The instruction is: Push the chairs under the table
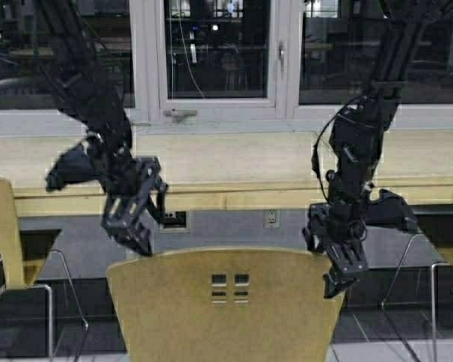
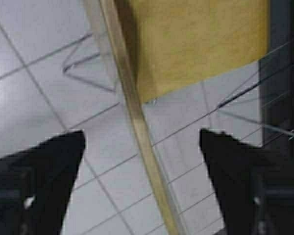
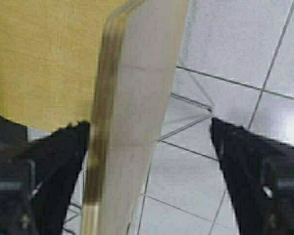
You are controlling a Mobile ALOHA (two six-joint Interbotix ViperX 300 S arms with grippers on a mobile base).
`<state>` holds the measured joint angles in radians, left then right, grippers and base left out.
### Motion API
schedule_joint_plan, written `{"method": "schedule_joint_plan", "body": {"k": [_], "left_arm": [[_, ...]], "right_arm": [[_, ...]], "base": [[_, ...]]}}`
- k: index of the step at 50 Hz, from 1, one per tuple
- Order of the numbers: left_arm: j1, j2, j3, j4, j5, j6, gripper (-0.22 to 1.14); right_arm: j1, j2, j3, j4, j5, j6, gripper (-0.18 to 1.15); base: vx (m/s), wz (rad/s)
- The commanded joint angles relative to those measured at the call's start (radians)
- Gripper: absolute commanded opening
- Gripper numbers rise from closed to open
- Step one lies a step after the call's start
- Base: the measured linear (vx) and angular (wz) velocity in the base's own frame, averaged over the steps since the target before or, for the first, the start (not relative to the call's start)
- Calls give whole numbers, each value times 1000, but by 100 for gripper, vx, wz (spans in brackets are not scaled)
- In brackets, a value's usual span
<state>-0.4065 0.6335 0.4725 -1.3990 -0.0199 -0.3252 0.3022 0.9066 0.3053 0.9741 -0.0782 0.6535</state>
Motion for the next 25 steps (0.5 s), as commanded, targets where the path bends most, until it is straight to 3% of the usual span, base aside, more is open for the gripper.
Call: {"method": "schedule_joint_plan", "body": {"k": [1,13,25], "left_arm": [[0,11,-31,-15,37,-15,102],[0,29,-15,-18,3,-23,102],[9,199,-179,-20,-5,-25,102]], "right_arm": [[-8,-21,-8,-2,6,-6,104],[-8,-14,-20,-2,9,-9,104],[-9,32,-63,5,8,-8,104]], "base": [[0,0],[0,0],[-1,0]]}}
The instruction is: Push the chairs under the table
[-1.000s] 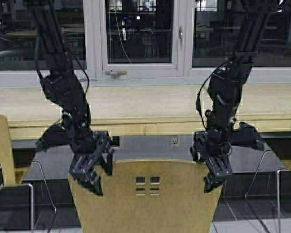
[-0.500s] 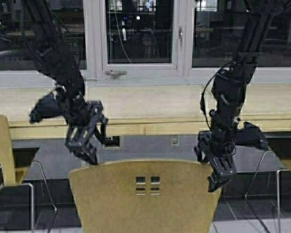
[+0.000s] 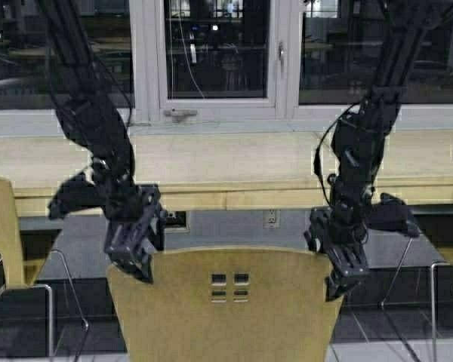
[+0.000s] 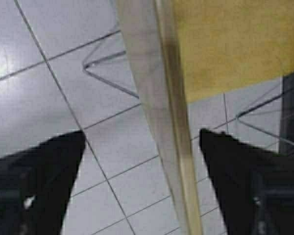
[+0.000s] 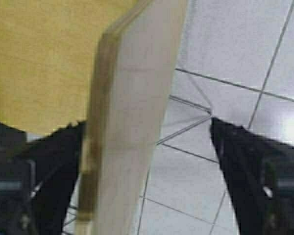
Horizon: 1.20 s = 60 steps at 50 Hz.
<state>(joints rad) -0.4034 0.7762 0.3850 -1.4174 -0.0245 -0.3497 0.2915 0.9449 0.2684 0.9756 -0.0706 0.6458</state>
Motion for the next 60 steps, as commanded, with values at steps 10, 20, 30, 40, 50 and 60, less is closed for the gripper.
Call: {"method": "schedule_joint_plan", "body": {"k": [10,20,30,40,50,60], "left_arm": [[28,164,-193,0,11,0,102],[40,204,-201,-2,26,0,101],[49,213,-198,0,35,2,79],[51,216,-189,-11,55,-15,-17],[51,216,-187,-12,78,-15,9],[51,213,-187,-8,104,-9,3]], "right_arm": [[-5,23,-63,2,0,0,104],[-3,32,-69,3,-12,11,103],[-3,28,-63,6,-60,23,91],[-5,29,-35,61,-67,21,-13],[-3,18,-11,64,-54,18,12],[-3,-6,29,69,-71,21,4]], "base": [[-1,0],[0,0],[0,0],[0,0],[3,1],[8,4]]}}
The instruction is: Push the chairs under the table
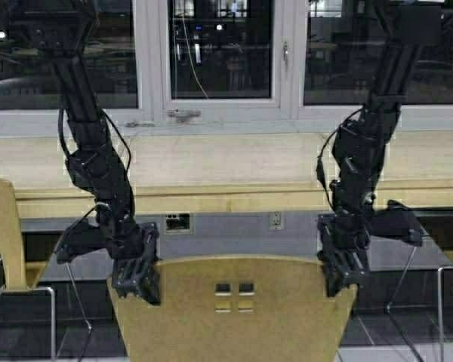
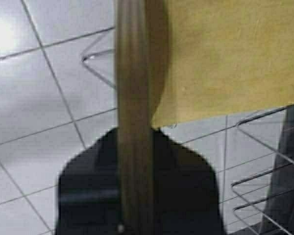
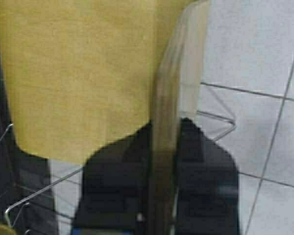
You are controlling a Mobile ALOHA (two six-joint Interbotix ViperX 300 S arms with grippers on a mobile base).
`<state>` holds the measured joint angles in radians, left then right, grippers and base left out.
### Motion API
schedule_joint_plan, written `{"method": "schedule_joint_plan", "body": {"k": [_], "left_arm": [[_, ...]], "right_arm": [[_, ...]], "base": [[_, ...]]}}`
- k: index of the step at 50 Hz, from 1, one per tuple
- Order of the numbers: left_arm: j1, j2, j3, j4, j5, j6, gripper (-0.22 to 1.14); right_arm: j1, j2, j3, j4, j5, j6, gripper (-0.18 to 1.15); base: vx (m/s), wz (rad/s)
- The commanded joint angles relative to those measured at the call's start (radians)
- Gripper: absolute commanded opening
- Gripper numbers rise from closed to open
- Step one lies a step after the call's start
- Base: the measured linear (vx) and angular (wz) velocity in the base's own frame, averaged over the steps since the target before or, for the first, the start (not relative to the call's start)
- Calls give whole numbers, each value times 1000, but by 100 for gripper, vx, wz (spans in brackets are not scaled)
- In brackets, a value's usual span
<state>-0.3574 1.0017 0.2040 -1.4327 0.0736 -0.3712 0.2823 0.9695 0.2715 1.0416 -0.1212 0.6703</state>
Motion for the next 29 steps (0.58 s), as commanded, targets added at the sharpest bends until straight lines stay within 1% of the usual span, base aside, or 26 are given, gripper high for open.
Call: {"method": "schedule_joint_plan", "body": {"k": [1,14,19,29], "left_arm": [[5,-12,-6,8,6,12,3],[6,-17,-20,21,8,63,3],[15,-20,-17,21,8,64,3],[26,-2,-51,21,18,64,3]], "right_arm": [[6,-32,28,3,-23,-2,4],[2,-25,28,8,-40,-6,4],[2,-17,3,9,-38,-5,4],[-5,-3,-58,9,-37,-5,4]], "base": [[13,6],[17,9],[14,0],[17,-8]]}}
